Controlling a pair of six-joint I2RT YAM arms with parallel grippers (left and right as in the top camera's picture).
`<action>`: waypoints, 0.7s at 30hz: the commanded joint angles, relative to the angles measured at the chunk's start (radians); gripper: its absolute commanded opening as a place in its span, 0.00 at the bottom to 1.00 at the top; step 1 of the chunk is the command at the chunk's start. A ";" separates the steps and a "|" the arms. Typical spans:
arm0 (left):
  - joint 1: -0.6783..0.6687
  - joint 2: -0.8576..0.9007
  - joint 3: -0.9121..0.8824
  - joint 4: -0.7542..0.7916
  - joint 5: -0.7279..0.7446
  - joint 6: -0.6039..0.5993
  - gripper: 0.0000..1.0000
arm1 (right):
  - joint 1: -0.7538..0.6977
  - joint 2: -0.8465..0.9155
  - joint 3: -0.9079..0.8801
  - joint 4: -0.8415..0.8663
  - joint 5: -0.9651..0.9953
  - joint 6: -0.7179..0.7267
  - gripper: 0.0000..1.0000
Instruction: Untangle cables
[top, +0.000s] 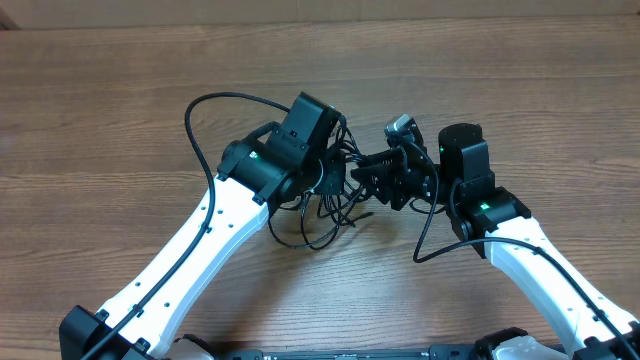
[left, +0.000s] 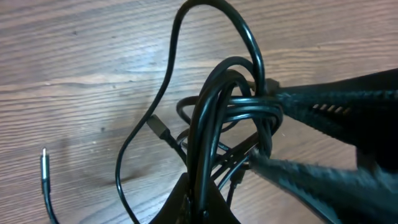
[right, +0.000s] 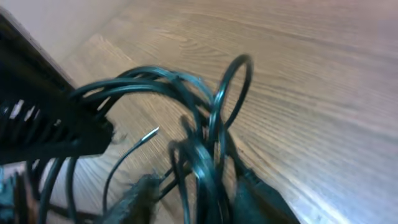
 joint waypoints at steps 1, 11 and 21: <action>0.003 -0.002 0.009 0.005 0.052 0.022 0.04 | -0.002 -0.003 0.010 0.004 0.022 -0.019 0.22; 0.003 -0.002 0.009 0.045 0.111 0.022 0.04 | -0.002 -0.003 0.010 -0.018 0.023 -0.019 0.22; 0.003 -0.002 0.009 0.089 0.156 0.021 0.04 | -0.002 -0.003 0.010 -0.026 0.021 -0.018 0.04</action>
